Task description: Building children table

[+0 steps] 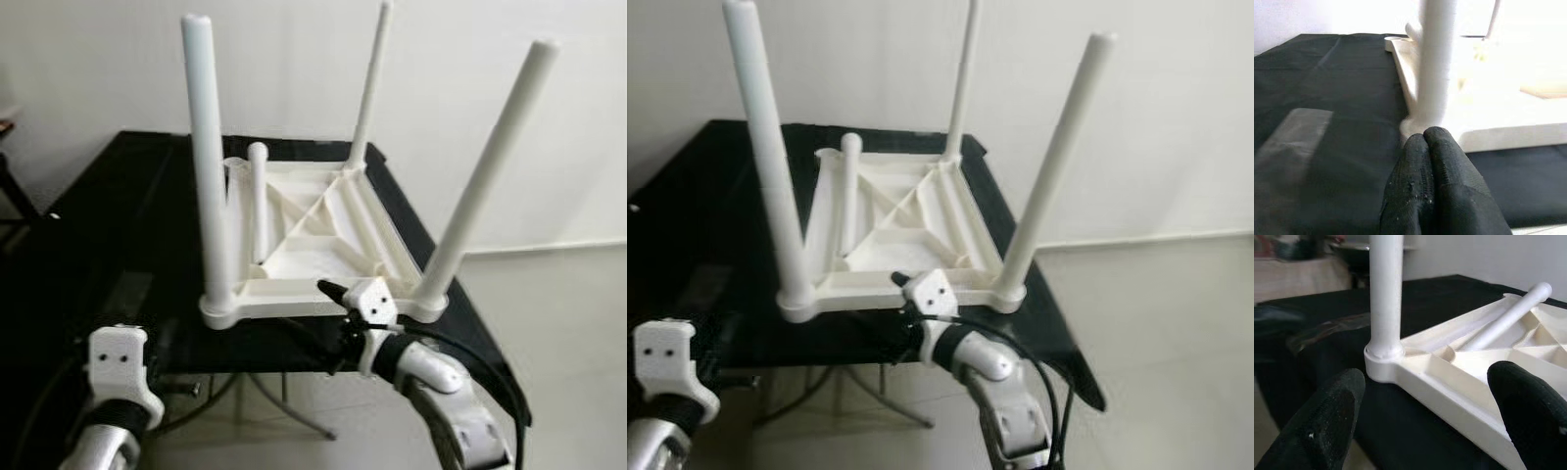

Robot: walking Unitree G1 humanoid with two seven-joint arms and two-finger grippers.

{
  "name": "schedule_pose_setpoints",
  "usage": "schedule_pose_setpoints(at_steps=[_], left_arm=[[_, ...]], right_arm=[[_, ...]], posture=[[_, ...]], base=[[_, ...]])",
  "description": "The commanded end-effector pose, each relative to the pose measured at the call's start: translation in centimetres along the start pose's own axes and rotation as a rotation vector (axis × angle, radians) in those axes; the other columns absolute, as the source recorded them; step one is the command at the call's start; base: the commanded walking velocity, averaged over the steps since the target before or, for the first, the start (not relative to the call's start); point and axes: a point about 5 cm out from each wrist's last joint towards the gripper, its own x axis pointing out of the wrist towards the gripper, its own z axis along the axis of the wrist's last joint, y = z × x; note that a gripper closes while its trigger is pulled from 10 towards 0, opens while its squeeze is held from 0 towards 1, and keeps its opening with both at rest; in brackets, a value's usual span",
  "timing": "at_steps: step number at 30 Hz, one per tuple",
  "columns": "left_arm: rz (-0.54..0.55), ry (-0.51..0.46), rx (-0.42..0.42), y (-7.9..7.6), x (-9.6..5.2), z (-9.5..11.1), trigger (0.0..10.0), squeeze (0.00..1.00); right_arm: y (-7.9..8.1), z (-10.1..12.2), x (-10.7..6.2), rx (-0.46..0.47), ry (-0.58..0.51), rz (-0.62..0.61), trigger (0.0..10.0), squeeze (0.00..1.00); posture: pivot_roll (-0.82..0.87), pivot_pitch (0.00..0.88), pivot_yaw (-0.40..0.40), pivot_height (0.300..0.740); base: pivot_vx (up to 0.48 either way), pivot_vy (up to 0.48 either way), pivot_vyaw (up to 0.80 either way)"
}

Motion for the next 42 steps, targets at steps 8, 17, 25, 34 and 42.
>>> schedule_pose_setpoints(at_steps=[8,17,25,34,42], left_arm=[[-0.033,-0.001,0.004,-0.3,0.4,0.1,10.0,0.0],[-0.03,-0.009,-0.008,-0.2,0.7,0.3,10.0,0.0],[-0.031,-0.013,-0.016,-0.2,0.9,0.3,10.0,0.0],[-0.028,-0.015,-0.029,0.0,1.0,0.3,10.0,0.0],[-0.025,-0.017,-0.031,0.0,1.1,0.4,10.0,0.0]], right_arm=[[-0.1,-0.4,-0.4,0.026,0.009,0.036,10.0,0.0],[-0.4,-0.4,-0.5,0.029,0.009,0.015,10.0,0.0],[-0.9,-0.5,-0.5,0.033,0.007,-0.034,10.0,0.0],[-1.8,-0.4,-0.1,0.024,0.01,-0.134,10.0,0.0],[-2.2,-0.2,0.1,0.009,0.013,-0.168,10.0,0.0]], posture=[[-0.04,0.001,-0.033,0.74],[-0.05,0.006,-0.032,0.74],[-0.05,0.01,-0.033,0.74],[-0.05,0.015,-0.035,0.74],[-0.05,0.02,-0.036,0.74]], base=[[0.0,-0.48,0.0],[0.0,-0.48,0.0],[0.0,-0.48,0.0],[0.0,-0.48,0.0],[0.0,-0.48,0.0]])
